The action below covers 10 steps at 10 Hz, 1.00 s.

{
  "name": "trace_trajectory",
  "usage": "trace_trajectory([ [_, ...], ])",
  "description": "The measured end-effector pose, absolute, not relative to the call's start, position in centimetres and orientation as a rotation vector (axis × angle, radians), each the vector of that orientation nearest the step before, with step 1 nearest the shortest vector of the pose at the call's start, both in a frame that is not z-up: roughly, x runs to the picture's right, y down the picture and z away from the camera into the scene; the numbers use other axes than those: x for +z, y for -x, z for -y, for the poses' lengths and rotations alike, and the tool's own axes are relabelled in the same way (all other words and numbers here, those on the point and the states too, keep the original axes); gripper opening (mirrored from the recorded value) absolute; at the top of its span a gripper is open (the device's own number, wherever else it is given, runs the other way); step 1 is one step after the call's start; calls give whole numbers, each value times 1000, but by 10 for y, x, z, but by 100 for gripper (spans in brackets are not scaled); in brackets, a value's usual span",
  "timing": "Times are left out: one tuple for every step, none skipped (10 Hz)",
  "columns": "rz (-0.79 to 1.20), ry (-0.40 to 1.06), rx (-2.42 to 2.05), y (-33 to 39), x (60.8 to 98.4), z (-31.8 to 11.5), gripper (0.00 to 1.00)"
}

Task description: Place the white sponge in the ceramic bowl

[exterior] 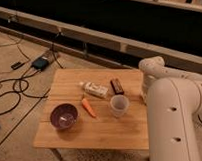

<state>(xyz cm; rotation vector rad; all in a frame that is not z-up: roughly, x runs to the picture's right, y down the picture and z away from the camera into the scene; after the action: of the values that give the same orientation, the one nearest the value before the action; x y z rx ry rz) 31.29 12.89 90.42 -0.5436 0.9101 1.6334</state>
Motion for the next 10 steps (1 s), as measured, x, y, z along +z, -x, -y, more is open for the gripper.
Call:
trace_trajectory([
  [-900,549,1629,-309,903,-126,0],
  [-880,548,1627,-302,902,-119,0],
  [-857,543,1626,-295,901,-112,0],
  [-833,535,1625,-288,899,-103,0],
  [-800,518,1631,-282,895,-92,0],
  [-766,499,1637,-276,890,-81,0],
  [-745,483,1637,-273,884,-73,0],
  [-723,449,1628,-270,873,-63,0],
  [-710,415,1616,-269,865,-55,0],
  [-706,380,1594,-267,853,-48,0],
])
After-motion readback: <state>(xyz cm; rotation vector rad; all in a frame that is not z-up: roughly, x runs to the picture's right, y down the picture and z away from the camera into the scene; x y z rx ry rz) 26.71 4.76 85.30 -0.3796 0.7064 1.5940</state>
